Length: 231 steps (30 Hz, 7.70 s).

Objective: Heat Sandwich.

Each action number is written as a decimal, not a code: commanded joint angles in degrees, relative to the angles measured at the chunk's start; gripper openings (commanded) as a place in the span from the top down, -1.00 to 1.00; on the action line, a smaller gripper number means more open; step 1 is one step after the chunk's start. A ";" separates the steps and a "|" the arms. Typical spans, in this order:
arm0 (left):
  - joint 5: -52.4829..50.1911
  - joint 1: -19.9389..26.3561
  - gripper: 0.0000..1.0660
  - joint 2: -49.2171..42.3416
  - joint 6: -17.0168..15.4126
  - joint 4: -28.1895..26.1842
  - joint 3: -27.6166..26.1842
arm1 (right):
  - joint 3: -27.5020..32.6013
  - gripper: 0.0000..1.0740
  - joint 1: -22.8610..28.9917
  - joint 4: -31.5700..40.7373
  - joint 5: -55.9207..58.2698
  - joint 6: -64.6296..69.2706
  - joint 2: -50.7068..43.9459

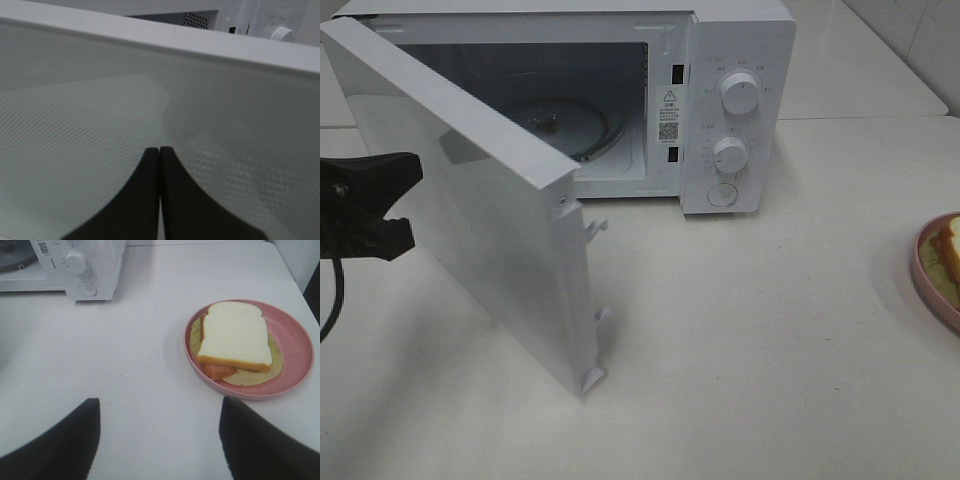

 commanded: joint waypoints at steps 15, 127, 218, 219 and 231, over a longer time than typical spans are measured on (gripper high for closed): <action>2.23 -26.76 1.00 12.83 36.90 -41.31 -15.41 | 0.17 -0.23 -0.29 -0.40 -0.29 0.52 -1.55; 61.48 -26.36 1.00 17.19 51.51 -55.23 -48.53 | 0.17 -0.23 -0.29 -0.34 -0.29 0.57 -1.49; 110.87 10.49 -0.43 -81.99 10.89 -15.07 -12.95 | 0.17 -0.23 -0.29 -0.34 -0.29 0.57 -1.49; 110.92 10.49 -0.43 -81.99 10.94 -15.58 -12.20 | 0.17 -0.23 -0.29 -0.34 -0.29 0.57 -1.49; 110.35 10.49 -0.43 -81.99 16.33 -19.31 -12.03 | 0.17 -0.23 -0.29 -0.34 -0.29 0.57 -1.49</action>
